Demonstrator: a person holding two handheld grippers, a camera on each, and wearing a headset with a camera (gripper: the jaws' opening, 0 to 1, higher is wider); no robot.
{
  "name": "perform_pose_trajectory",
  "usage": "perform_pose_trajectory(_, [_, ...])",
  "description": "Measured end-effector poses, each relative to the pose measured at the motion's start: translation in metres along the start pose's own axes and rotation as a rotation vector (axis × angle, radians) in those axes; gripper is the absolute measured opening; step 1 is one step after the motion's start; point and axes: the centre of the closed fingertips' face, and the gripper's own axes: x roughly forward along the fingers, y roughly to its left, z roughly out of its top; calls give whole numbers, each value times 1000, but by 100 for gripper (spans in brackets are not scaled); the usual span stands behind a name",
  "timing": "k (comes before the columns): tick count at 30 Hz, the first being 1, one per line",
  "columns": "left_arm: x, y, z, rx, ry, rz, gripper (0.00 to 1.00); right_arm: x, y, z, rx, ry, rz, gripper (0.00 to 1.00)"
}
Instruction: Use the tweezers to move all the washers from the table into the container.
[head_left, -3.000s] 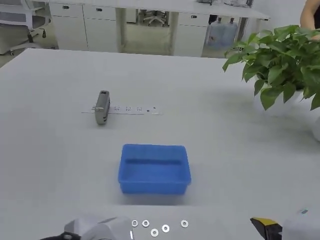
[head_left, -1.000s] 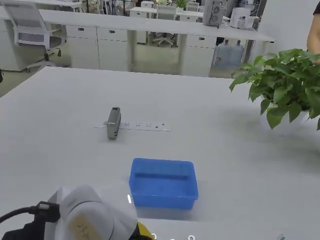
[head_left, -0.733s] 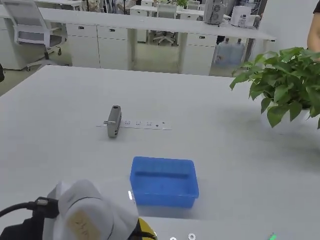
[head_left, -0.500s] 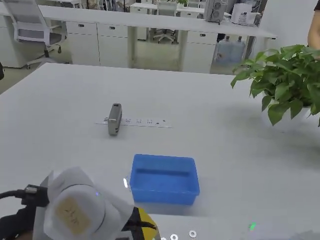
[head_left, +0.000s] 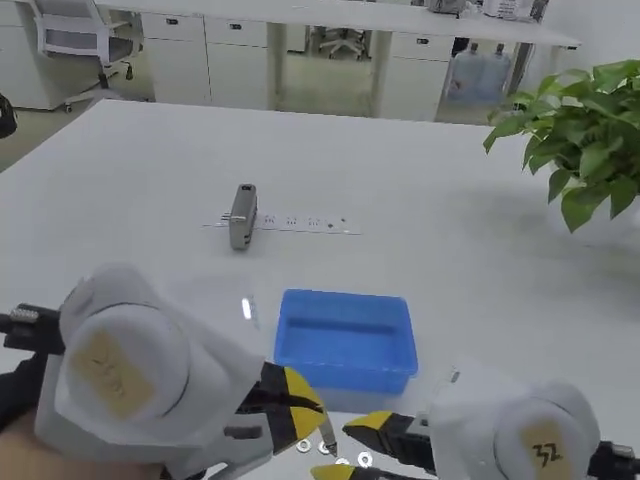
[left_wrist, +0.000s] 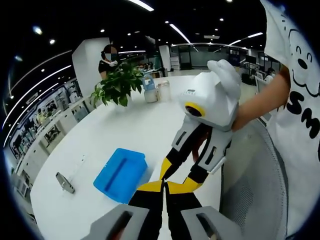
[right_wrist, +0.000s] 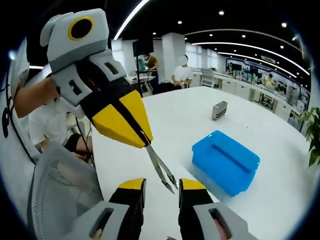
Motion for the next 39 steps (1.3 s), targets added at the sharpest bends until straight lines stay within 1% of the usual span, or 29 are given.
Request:
perform_pose_trajectory(3, [2, 1, -2, 2, 6, -12, 0, 7, -2, 4, -18, -4, 12, 19])
perform_pose_trajectory(5, [4, 2, -5, 9, 17, -14, 0, 12, -2, 8, -33, -10, 17, 15])
perform_pose_trajectory(9, [7, 6, -10, 9, 28, -16, 0, 25, -5, 5, -41, 2, 27, 11])
perform_pose_trajectory(13, [14, 14, -19, 11, 59, -14, 0, 37, -9, 1, -15, -4, 43, 10])
perform_pose_trajectory(15, [17, 18, -22, 15, 71, -13, 0, 42, -12, 1, 19, -11, 53, 10])
perform_pose_trajectory(19, [23, 25, -28, 11, 81, -14, 0, 51, -17, -1, 45, -11, 69, 10])
perform_pose_trajectory(21, [26, 29, -31, 1, 88, -16, 0, 55, -19, -3, 68, -9, 81, 10])
perform_pose_trajectory(23, [29, 32, -34, -11, 92, -19, 0, 59, -21, -5, 72, -6, 88, 10])
perform_pose_trajectory(26, [33, 33, -40, -24, 99, -26, 0, 64, -22, -9, 82, 7, 100, 10])
perform_pose_trajectory(31, [38, 34, -44, -33, 112, -35, 0, 69, -22, -14, 90, 22, 120, 10])
perform_pose_trajectory(34, [41, 35, -46, -41, 109, -38, 0, 70, -23, -16, 87, 27, 116, 10])
perform_pose_trajectory(39, [43, 33, -49, -51, 115, -49, 0, 72, -23, -22, 90, 44, 123, 10])
